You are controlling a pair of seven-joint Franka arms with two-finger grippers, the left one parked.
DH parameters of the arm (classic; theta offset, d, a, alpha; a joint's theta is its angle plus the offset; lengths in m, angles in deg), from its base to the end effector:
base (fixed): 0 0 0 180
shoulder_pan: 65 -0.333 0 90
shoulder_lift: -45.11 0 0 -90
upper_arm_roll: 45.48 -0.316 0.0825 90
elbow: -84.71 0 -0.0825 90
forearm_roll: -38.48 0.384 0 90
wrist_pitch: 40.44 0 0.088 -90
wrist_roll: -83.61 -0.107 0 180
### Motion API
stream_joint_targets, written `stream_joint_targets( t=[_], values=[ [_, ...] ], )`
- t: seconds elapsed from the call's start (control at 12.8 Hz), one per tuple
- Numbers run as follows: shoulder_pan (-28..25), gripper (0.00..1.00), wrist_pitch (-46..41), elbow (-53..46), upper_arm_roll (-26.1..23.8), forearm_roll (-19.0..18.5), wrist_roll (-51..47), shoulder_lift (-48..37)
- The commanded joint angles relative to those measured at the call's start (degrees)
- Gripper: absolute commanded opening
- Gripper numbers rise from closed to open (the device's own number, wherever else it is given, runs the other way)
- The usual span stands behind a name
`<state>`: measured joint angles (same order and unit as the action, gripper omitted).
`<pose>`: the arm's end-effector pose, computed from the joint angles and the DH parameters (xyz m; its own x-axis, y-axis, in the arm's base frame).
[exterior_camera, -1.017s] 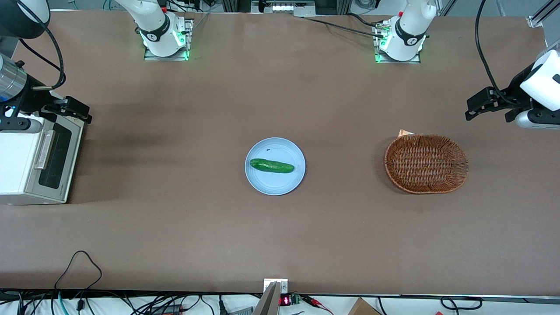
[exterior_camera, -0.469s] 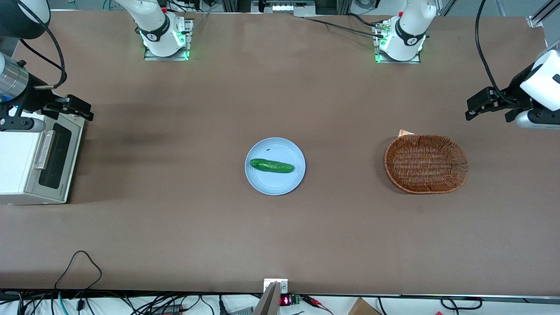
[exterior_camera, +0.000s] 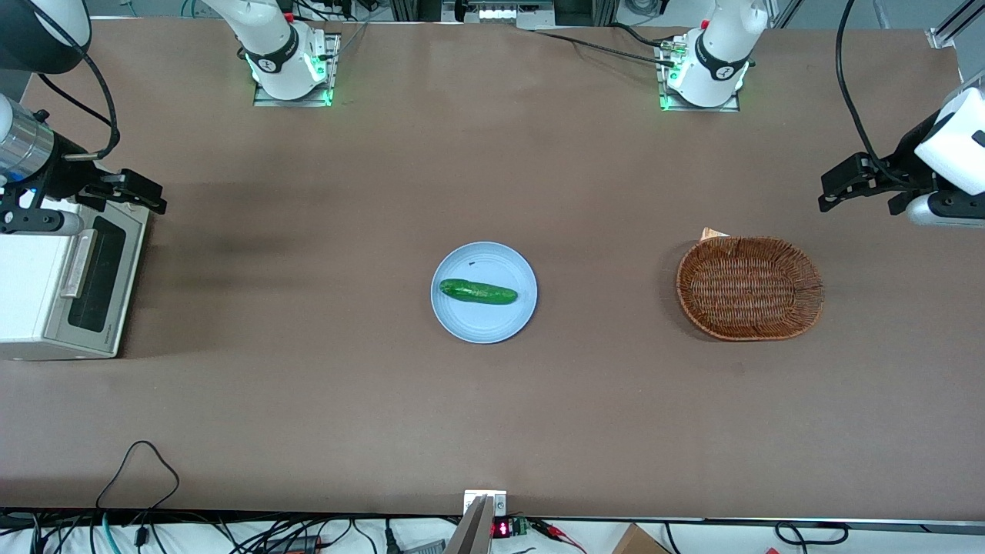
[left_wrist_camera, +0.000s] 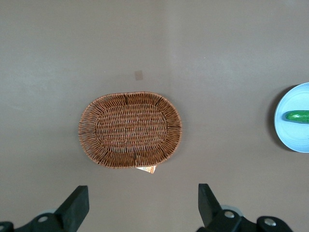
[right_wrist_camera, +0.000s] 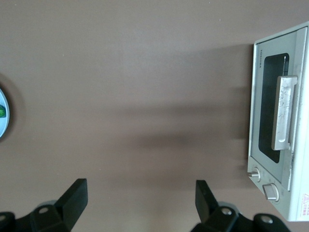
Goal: Open oven door with right arm only
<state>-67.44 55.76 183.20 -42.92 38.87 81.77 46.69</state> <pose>0.5643 -0.0002 0.5480 0.9971 -0.0350 -0.0676 -0.0353 -0.9994 -0.0033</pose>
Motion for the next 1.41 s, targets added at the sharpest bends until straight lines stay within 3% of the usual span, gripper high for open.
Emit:
stream_joint_targets(
  t=[0.0, 0.08, 0.16, 0.23, 0.47, 0.7, 1.33],
  values=[
    [0.07, 0.97, -0.84, -1.29, -0.09, 0.93, -0.35, 0.71],
    [0.07, 0.86, -0.93, -1.29, -0.09, 0.93, -0.35, 0.71],
    [0.07, 0.65, -1.10, -1.29, -0.09, 0.93, -0.35, 0.71],
    [0.07, 0.57, -1.02, -1.29, -0.09, 0.84, -0.18, 0.71],
    [0.07, 0.15, -1.45, -1.29, -0.09, 0.93, 0.17, 0.71],
    [0.16, 0.02, -1.63, -1.29, -0.09, 0.93, 0.52, 0.71],
    [0.07, 0.01, -4.17, -1.46, -0.01, -0.21, 0.35, 0.71]
  ],
)
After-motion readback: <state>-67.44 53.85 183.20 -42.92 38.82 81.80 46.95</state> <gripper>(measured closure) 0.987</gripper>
